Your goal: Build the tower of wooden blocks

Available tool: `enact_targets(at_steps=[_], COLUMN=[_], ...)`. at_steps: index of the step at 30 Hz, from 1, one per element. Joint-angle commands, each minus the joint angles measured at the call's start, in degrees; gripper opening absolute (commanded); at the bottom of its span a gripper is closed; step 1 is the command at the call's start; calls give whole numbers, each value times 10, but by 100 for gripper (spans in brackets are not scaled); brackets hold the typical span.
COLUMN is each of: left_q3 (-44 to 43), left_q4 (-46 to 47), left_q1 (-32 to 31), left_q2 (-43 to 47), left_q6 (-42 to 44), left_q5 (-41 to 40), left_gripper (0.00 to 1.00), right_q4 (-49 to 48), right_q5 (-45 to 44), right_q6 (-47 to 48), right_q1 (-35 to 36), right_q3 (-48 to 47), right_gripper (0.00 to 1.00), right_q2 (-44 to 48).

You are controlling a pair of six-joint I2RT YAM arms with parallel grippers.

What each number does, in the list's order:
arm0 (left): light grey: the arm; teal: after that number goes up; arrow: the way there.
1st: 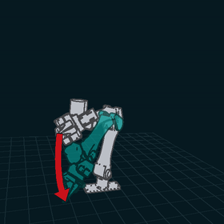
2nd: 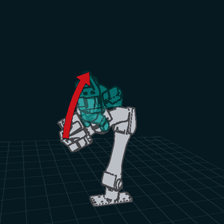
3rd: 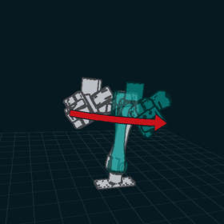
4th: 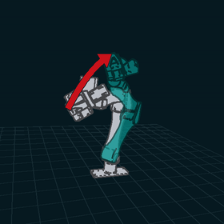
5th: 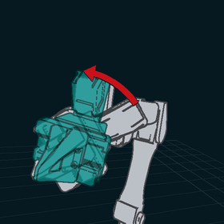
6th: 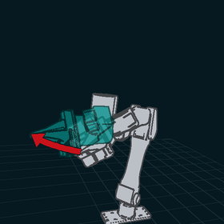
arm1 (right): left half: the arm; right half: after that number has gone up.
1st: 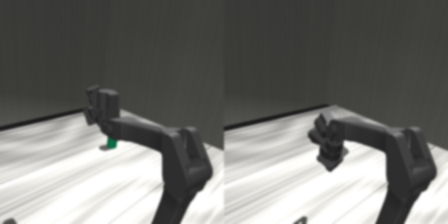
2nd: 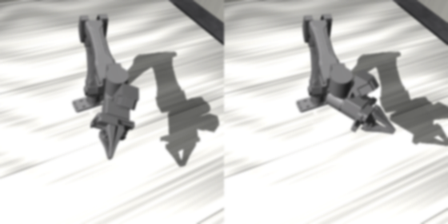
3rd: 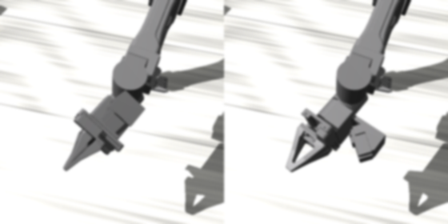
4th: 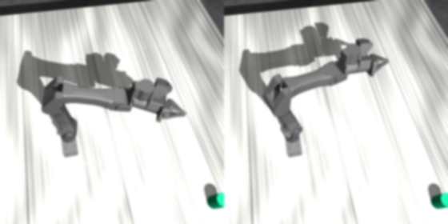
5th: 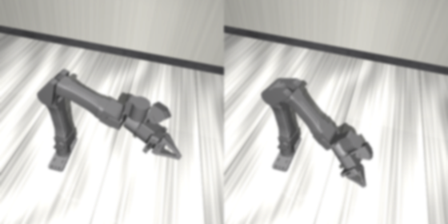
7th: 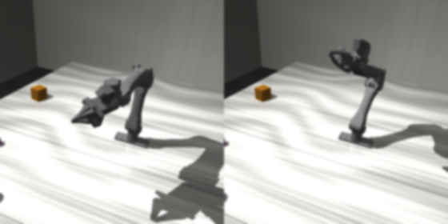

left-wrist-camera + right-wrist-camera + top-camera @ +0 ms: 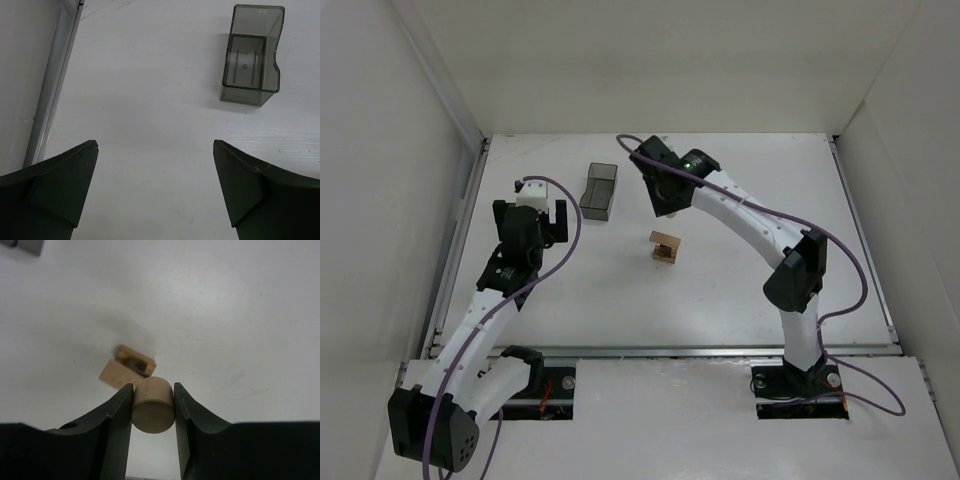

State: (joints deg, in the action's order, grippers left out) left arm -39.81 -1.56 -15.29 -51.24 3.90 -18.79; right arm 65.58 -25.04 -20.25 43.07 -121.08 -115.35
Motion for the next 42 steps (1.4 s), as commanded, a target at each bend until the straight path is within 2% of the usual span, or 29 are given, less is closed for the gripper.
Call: enact_targets(at_steps=[1,5,14,42], left_q3=[3,3,3,3], left_q4=[15,15,15,9], left_q1=[2,2,2,7], left_q2=[12,12,18,18], left_q6=[-9,-9,-9,-9], left_q5=[5,10,10,4], left_gripper=[99,99,99,99], right_q4=[30,4,-6,-39], right_q5=[42,87,87,90], right_q6=[1,-5,-11,6], right_q1=[20,26,32,32], right_q3=[12,59,87,101], right_gripper=[0,0,0,0], right_q2=[22,36,31,-1])
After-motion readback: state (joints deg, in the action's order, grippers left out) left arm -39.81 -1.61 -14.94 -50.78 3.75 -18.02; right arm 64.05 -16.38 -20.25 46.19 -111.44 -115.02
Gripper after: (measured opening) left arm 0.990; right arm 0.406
